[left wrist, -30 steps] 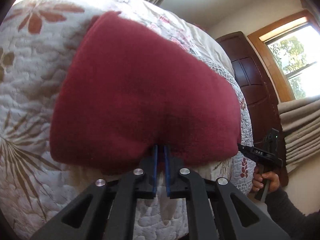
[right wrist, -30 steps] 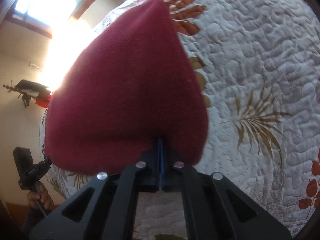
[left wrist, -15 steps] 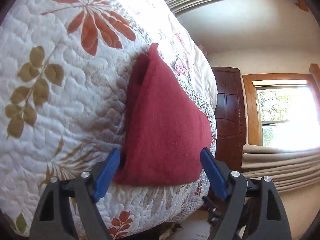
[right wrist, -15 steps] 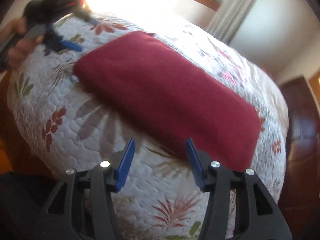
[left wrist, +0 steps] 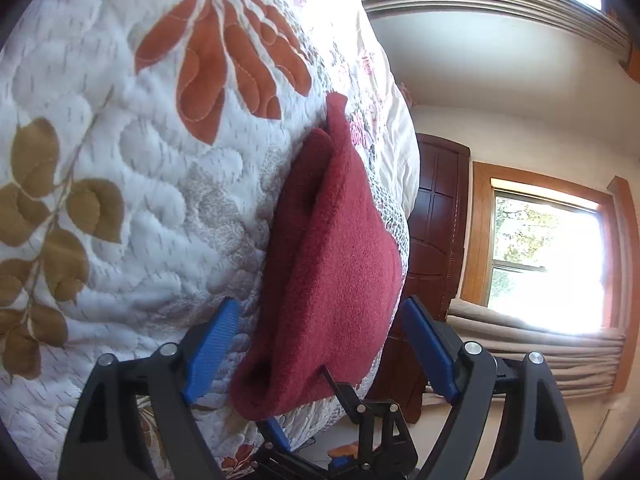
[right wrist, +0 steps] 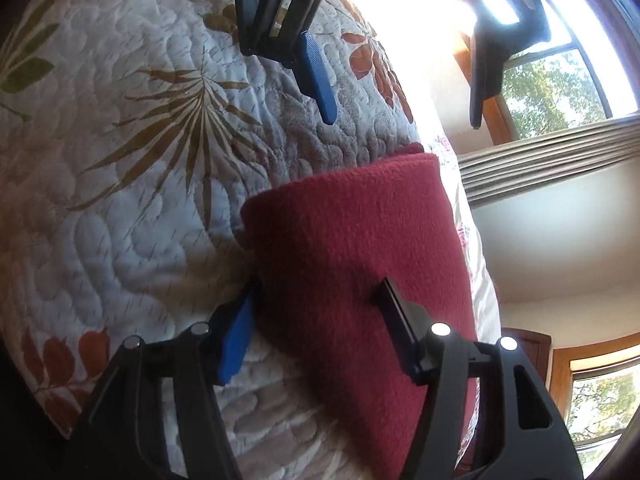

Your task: Fold small clothes

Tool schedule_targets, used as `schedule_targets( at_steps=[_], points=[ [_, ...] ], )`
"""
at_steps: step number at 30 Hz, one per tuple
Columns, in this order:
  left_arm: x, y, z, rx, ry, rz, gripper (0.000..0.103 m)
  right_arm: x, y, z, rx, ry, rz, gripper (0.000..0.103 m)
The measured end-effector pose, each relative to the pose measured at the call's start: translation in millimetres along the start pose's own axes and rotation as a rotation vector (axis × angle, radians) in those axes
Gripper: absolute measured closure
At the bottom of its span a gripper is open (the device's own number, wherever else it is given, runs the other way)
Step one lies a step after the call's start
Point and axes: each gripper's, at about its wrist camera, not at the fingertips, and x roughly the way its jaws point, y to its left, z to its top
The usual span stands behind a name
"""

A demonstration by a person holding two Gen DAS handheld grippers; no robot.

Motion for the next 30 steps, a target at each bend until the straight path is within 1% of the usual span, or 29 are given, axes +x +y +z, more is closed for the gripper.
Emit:
schedule_targets(
  at_steps=[1,2,3,4,5,6,9,12,15,18,22,23,24,25,26,30],
  points=[
    [-1.9,2.6,0.4,-0.011,-0.004,-0.013,0.018,4.5,1.8,2.0,-0.011,-0.006,-0.016,0.044],
    [-2.8,4.0,0.7,-0.022,-0.006,-0.025,0.018,7.8,2.3,5.4,-0.011,-0.009,-0.021,0.056],
    [-4.3,5.5,1.8,-0.03,-0.007,-0.036,0.018,9.8,-3.3,7.4,0.015,0.002,-0.015,0.07],
    [-5.2,6.6,3.2,-0.036,-0.006,-0.044,0.018,10.0,-13.9,7.7,0.067,0.013,0.006,0.083],
    [-5.6,6.9,4.8,-0.04,-0.004,-0.052,0.018,5.9,-25.0,8.4,0.118,0.011,0.037,0.087],
    [-5.4,6.3,6.4,-0.044,0.001,-0.061,0.017,0.0,-34.1,8.1,0.152,0.003,0.05,0.089],
    [4.7,0.9,13.9,-0.061,0.028,-0.084,0.014,-24.6,-55.2,8.3,0.22,-0.041,0.047,0.092],
    [25.8,-10.1,20.5,-0.056,0.094,-0.103,0.012,-39.6,-73.5,4.4,0.284,-0.061,0.05,0.093],
    [52.6,-20.9,28.5,-0.044,0.163,-0.071,0.01,-43.6,-87.3,1.3,0.331,-0.066,0.069,0.093],
    [72.6,-25.6,38.3,-0.041,0.216,-0.013,0.01,-43.6,-97.6,0.4,0.362,-0.075,0.077,0.093],
    [88.0,-39.5,50.9,-0.027,0.267,-0.009,0.012,-51.7,-108.3,-5.0,0.4,-0.088,0.079,0.093],
    [88.8,-41.8,53.7,-0.033,0.266,0.002,0.017,-51.9,-110.7,-6.3,0.41,-0.091,0.083,0.093],
    [91.2,-43.7,56.7,-0.039,0.28,0.009,0.042,-52.9,-113.0,-7.9,0.42,-0.093,0.087,0.093],
    [94.8,-45.1,58.7,-0.054,0.304,0.028,0.059,-55.3,-113.5,-9.9,0.43,-0.095,0.088,0.093],
    [95.9,-47.6,60.6,-0.055,0.308,0.048,0.074,-55.4,-115.1,-11.4,0.437,-0.098,0.086,0.093],
    [93.7,-67.3,58.4,-0.017,0.29,0.078,0.078,-57.2,-130.0,-14.0,0.488,-0.11,0.097,0.093]
  ],
)
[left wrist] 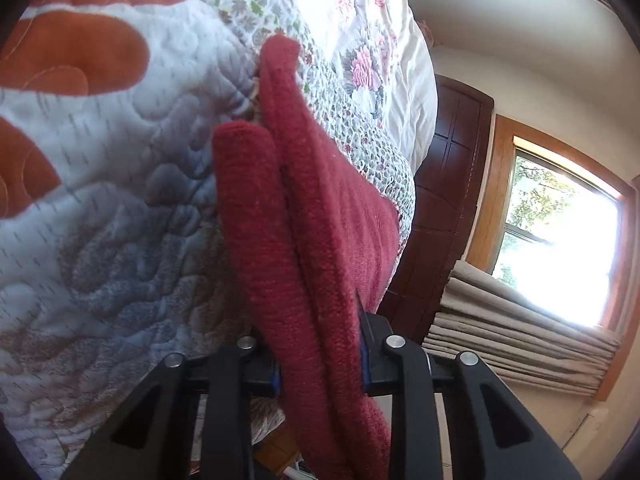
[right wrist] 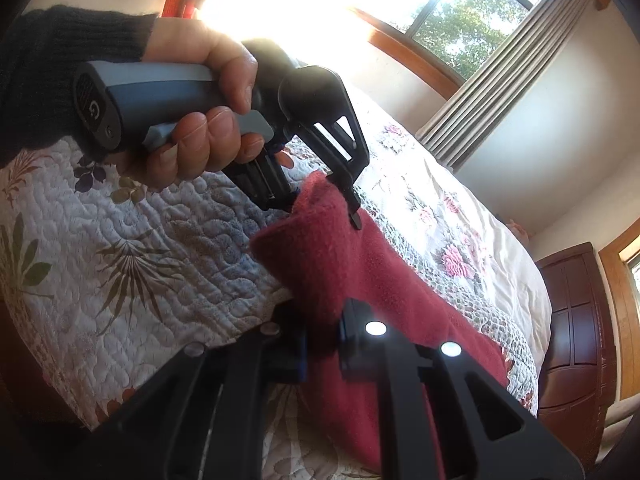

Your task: Fold small clothes

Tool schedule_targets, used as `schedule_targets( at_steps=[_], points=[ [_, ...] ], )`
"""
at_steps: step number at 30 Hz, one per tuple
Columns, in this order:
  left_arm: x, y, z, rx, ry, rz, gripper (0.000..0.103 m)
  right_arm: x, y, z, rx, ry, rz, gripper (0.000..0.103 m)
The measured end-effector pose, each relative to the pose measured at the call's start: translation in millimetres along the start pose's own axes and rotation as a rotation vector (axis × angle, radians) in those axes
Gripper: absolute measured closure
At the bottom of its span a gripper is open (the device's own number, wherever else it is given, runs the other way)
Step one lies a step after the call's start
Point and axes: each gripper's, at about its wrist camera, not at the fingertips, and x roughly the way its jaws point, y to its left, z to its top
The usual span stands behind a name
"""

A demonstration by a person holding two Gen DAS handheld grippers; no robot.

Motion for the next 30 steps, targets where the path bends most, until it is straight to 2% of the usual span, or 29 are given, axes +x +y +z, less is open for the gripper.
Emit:
schedule_targets(
  at_steps=[6,15,17,30],
  points=[
    [-9.4,-40.6,-11.6,0.06,-0.02,0.01,0.079,-17.8,-23.3,3.5,0.089,-0.032,0.017,0.093],
    [1.2,-124.0,-16.1,0.167,-0.03,0.052,0.079,-41.6,-57.2,3.3,0.17,-0.083,-0.002,0.093],
    [-6.1,-127.5,-24.1,0.182,-0.031,0.063,0.079,-45.1,-63.1,1.9,0.189,-0.091,-0.002,0.093],
    [32.5,-220.9,-36.0,0.289,-0.021,0.175,0.079,-61.0,-94.5,-18.4,0.328,-0.13,-0.022,0.093]
  ],
)
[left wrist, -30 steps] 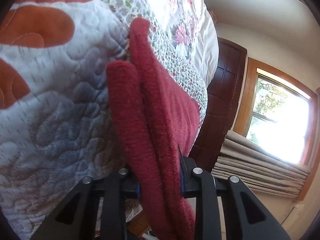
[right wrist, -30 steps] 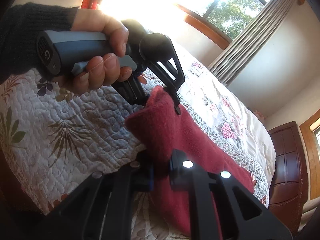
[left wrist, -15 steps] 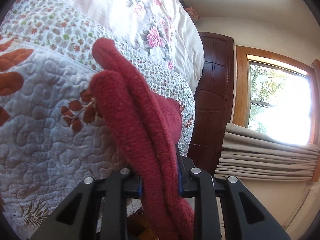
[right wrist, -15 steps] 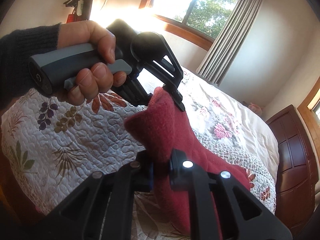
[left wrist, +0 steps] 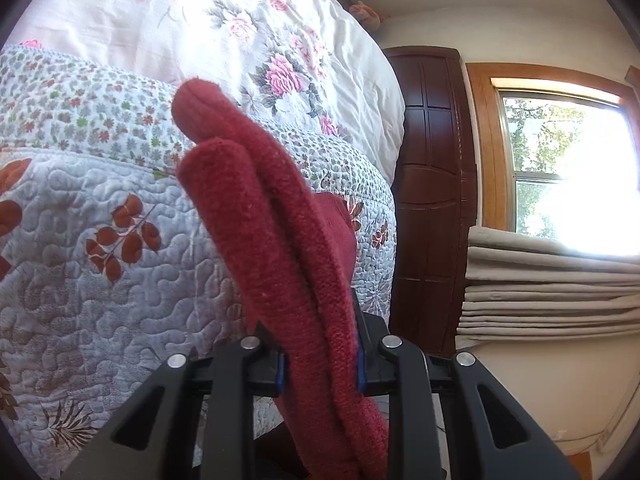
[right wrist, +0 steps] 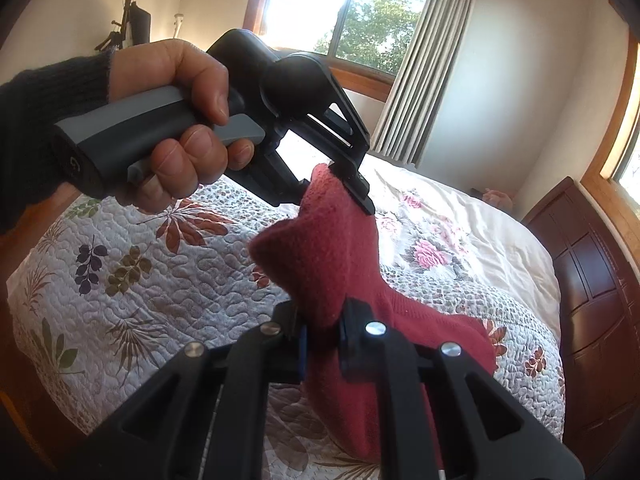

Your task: Fold small clothes

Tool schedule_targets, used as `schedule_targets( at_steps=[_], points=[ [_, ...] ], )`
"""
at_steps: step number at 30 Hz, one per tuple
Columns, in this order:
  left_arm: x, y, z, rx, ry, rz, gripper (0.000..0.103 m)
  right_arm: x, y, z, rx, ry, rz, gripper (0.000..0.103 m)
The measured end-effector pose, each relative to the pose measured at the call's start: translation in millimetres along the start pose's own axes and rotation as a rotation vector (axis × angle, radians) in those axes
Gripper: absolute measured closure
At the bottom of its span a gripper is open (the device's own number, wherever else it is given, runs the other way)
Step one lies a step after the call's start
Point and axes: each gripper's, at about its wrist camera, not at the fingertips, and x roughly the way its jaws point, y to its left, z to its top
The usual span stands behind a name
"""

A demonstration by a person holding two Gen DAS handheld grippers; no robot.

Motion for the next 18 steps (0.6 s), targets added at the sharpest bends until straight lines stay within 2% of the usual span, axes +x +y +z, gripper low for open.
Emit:
schedule_targets(
  at_steps=[9,18],
  points=[
    [45.0,-60.1,10.9,0.071,0.057,0.079,0.079,-10.3,-50.3,-17.7,0.168,-0.014,-0.015,0.093],
    [112.0,-95.3,15.5,0.11,0.128,0.198,0.079,-6.2,-109.0,-49.7,0.362,0.001,0.008,0.093]
  ],
)
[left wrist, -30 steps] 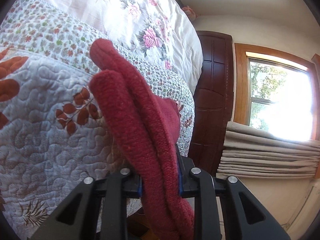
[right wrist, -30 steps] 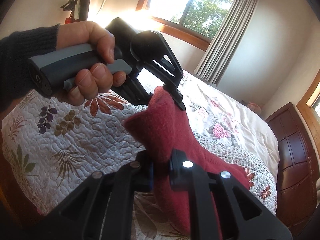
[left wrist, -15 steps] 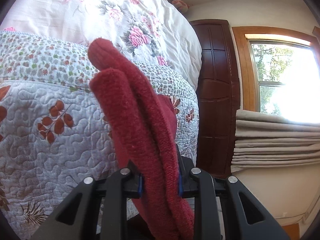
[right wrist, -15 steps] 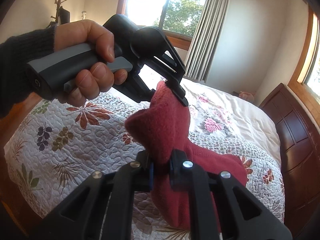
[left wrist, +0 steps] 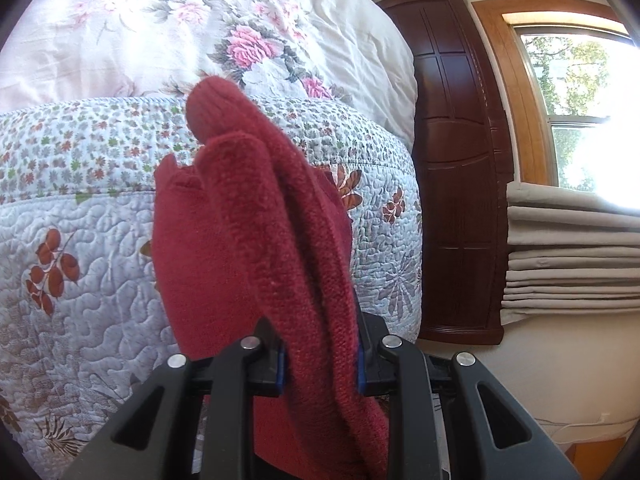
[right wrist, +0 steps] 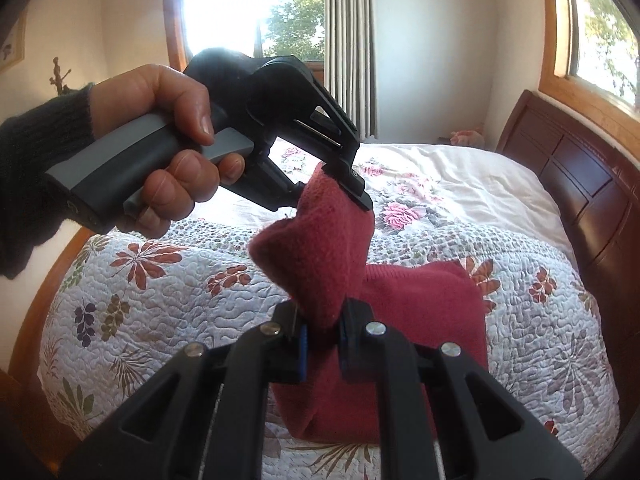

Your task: Fold small clothes

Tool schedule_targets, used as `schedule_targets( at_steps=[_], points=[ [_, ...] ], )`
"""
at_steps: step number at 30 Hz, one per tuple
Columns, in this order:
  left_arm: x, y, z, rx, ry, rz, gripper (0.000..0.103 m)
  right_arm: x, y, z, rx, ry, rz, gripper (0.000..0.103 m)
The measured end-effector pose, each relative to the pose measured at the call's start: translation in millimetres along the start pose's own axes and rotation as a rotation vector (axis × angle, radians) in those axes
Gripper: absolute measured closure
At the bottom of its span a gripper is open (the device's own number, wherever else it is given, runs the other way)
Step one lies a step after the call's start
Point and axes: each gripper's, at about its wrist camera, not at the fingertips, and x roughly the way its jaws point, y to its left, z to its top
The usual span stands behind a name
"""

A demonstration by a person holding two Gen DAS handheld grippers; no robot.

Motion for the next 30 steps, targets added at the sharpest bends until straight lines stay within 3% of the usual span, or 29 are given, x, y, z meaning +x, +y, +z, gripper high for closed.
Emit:
schedule_targets(
  at_steps=[19,26,28,30],
  points=[
    [119.2,-83.4,6.6,0.066,0.093,0.287,0.079,4.2,-137.9,-59.5,0.337,0.027,0.149,0.093],
    [160.8,-92.1,8.6,0.041,0.102,0.383,0.079,21.2,-182.1,-90.6,0.47,0.077,0.224,0.093],
    [170.5,-93.4,8.3,0.028,0.089,0.392,0.076,27.8,-196.2,-101.7,0.527,0.096,0.252,0.093],
    [176.8,-94.9,8.5,0.01,0.069,0.35,0.055,37.4,-212.2,-115.2,0.599,0.118,0.29,0.093]
  ],
)
